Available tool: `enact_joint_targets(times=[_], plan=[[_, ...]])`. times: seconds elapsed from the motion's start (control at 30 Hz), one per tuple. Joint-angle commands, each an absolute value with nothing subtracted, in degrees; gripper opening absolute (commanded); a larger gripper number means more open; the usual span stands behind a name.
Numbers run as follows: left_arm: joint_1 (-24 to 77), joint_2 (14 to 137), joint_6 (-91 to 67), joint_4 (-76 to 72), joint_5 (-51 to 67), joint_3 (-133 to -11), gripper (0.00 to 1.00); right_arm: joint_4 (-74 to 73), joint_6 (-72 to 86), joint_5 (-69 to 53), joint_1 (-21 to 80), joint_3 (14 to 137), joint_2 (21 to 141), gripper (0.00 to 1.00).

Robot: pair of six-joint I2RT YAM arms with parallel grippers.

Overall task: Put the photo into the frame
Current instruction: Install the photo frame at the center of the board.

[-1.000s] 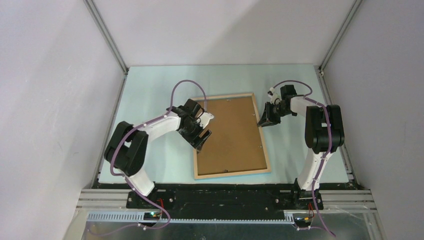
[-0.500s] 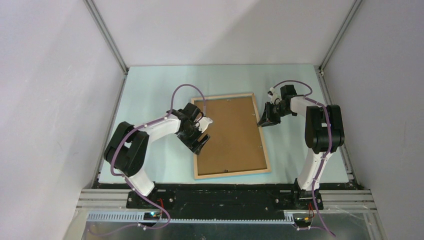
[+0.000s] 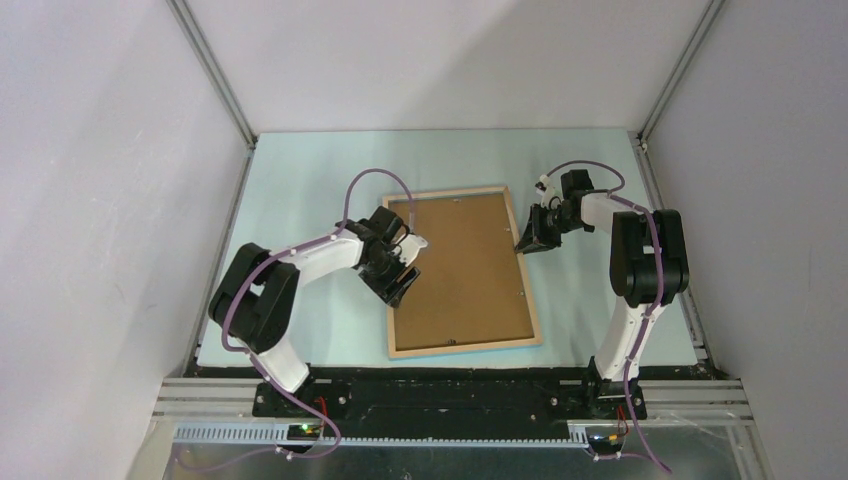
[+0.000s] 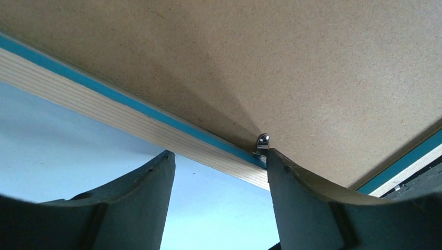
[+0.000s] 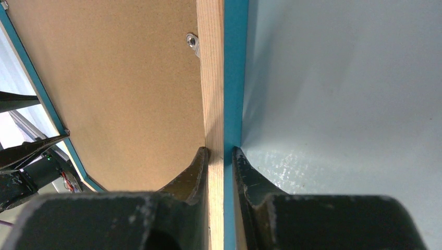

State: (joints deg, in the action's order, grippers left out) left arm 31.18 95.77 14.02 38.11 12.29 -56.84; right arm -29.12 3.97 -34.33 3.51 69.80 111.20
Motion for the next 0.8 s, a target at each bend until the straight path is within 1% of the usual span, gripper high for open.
enact_joint_targets(times=[0.0, 0.27, 0.43, 0.6, 0.7, 0.77], plan=[[31.6, 96.3, 14.4, 37.0, 12.1, -57.4, 0.67, -28.4, 2.5, -34.4, 3.4, 70.7, 111.1, 0.01], [31.6, 96.1, 14.6, 36.9, 12.0, -57.0, 0.62, -28.4, 2.4, -34.5, 3.3, 70.7, 111.0, 0.01], [31.6, 95.6, 14.7, 36.9, 12.0, -56.8, 0.56, -28.5, 2.5, -34.6, 3.2, 70.7, 111.1, 0.01], [31.6, 95.3, 14.7, 36.9, 11.8, -56.8, 0.53, -28.4, 2.5, -34.6, 3.2, 70.7, 111.1, 0.01], [31.6, 95.4, 14.7, 37.0, 11.9, -56.8, 0.54, -28.4, 2.5, -34.7, 3.2, 70.7, 111.1, 0.01], [31.7, 95.4, 14.8, 36.9, 12.1, -56.8, 0.58, -28.5, 2.4, -34.8, 3.2, 70.7, 111.1, 0.01]])
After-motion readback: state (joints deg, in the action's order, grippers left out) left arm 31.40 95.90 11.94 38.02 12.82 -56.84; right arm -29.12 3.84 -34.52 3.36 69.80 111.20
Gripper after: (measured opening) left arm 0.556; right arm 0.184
